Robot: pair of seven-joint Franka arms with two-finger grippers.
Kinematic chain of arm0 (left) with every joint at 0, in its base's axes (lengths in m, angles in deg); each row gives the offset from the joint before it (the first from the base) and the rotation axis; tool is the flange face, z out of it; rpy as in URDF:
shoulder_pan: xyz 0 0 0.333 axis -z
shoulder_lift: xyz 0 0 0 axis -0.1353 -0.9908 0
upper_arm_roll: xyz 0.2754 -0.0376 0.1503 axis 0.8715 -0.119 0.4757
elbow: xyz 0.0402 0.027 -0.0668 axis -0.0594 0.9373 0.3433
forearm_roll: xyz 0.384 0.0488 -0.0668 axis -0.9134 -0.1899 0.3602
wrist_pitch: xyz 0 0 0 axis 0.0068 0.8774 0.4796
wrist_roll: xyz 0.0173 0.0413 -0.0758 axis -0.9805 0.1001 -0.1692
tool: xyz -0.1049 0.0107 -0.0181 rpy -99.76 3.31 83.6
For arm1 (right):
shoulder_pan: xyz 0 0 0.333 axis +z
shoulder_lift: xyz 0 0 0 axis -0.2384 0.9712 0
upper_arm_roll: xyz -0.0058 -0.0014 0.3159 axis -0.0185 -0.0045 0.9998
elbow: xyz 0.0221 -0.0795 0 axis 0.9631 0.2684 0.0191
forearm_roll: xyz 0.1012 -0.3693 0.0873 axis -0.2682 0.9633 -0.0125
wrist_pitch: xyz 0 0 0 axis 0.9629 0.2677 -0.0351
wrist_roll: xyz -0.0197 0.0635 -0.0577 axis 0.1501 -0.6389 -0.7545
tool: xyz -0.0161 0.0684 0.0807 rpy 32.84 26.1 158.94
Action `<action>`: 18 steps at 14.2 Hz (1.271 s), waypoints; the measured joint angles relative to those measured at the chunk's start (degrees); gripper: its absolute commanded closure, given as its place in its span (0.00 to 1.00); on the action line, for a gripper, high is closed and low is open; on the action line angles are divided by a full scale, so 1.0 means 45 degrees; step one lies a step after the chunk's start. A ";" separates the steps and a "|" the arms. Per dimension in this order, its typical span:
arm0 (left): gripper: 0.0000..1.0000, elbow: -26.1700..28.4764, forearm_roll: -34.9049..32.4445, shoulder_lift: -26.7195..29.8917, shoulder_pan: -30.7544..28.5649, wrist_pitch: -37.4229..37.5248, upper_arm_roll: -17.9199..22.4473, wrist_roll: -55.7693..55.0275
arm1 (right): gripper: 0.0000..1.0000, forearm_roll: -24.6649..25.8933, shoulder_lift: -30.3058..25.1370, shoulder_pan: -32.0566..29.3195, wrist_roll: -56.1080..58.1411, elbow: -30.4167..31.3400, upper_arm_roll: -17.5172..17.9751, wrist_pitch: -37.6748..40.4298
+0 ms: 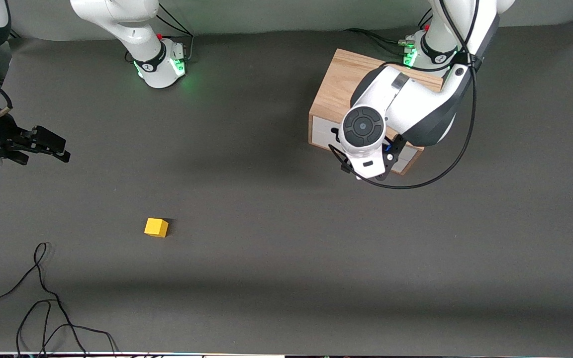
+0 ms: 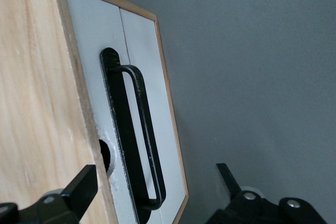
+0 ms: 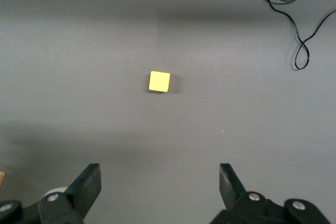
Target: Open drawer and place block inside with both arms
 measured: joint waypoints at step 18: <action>0.00 0.0925 -0.0446 -0.0935 0.0003 -0.1601 -0.0004 -0.0594 | 0.00 0.0000 0.0038 0.0000 0.0002 0.0015 0.0015 0.0011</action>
